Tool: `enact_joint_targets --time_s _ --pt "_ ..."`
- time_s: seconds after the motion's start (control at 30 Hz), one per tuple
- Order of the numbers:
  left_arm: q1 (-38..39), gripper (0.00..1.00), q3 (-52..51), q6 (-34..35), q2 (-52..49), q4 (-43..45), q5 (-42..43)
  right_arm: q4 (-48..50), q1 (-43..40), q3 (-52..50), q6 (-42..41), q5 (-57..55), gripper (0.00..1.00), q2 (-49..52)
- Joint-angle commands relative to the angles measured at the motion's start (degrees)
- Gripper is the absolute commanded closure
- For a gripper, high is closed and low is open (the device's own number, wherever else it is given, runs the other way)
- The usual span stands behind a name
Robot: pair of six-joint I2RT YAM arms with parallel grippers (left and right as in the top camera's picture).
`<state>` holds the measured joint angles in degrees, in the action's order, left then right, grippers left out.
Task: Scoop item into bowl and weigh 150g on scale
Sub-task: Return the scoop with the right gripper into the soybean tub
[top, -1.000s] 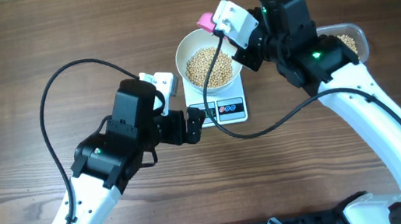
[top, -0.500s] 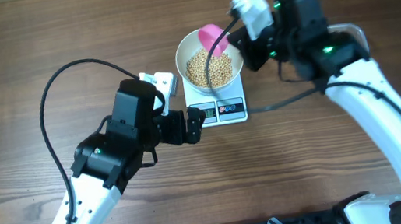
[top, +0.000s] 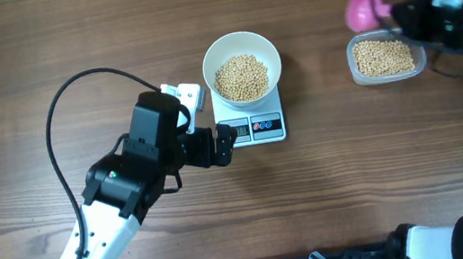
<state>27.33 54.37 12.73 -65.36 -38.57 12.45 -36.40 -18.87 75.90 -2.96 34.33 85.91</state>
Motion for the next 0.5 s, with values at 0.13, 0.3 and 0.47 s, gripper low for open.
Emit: enact_joint_targets --time_s 0.13,0.3,0.47 --pt "0.3 0.0 0.0 -0.3 -0.3 0.2 -0.1 -9.9 -3.8 1.4 13.8 -13.2 0.96 -1.1" --pt "0.3 0.0 0.0 -0.3 -0.3 0.2 -0.1 -10.4 -3.6 1.4 21.0 -16.1 0.96 -1.1" --pt "0.3 0.0 0.0 -0.3 -0.3 0.2 -0.1 -10.1 -1.2 0.6 28.3 -17.7 0.96 -1.0"
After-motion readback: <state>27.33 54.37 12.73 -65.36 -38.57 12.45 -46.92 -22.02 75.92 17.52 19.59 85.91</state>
